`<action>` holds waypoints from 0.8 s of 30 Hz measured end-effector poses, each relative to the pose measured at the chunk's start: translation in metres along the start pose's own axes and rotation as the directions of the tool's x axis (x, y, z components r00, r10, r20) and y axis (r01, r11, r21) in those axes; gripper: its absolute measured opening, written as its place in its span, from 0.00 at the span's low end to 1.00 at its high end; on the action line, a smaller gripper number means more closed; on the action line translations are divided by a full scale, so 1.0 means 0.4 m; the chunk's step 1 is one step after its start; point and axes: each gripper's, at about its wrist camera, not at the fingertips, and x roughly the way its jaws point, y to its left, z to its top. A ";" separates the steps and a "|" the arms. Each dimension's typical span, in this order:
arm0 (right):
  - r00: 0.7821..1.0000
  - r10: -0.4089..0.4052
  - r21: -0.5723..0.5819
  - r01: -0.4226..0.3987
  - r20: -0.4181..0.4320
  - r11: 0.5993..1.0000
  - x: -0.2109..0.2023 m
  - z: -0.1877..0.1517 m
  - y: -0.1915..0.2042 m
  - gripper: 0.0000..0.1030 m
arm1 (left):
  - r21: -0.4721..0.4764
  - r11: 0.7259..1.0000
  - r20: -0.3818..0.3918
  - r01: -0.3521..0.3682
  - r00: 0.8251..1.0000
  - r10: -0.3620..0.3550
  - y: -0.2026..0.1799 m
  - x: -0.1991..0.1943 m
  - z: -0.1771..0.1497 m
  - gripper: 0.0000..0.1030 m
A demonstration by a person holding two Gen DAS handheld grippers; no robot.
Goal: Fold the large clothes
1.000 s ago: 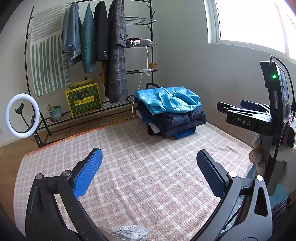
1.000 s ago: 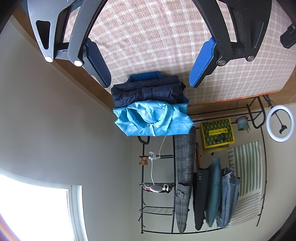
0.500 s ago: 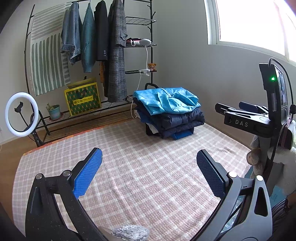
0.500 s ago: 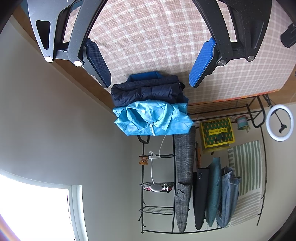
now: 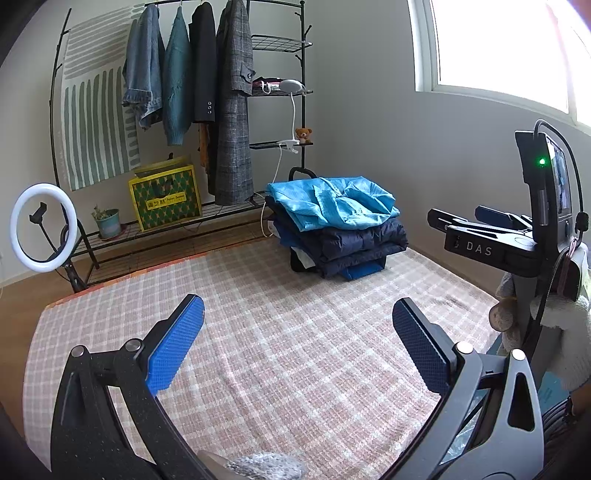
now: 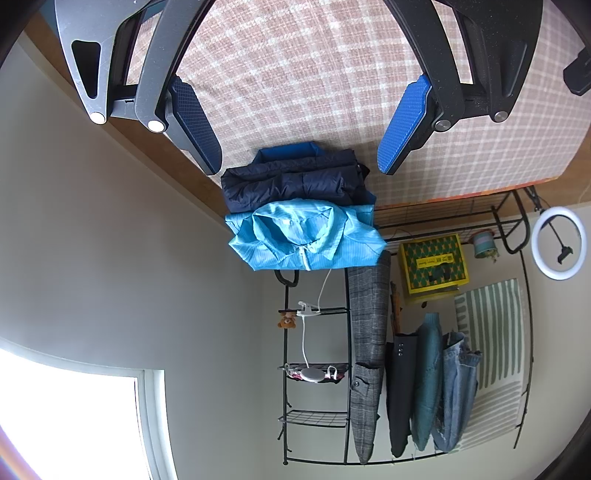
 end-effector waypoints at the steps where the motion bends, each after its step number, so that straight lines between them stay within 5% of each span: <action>1: 1.000 0.001 0.000 -0.001 0.000 1.000 0.001 0.000 0.000 0.84 | 0.000 1.000 0.000 0.000 1.000 0.000 -0.003 0.001 0.001 1.00; 24: 1.000 0.001 -0.006 -0.001 -0.010 1.000 -0.005 -0.008 0.010 0.84 | -0.030 0.999 0.007 -0.028 1.000 0.028 -0.002 0.004 -0.002 1.00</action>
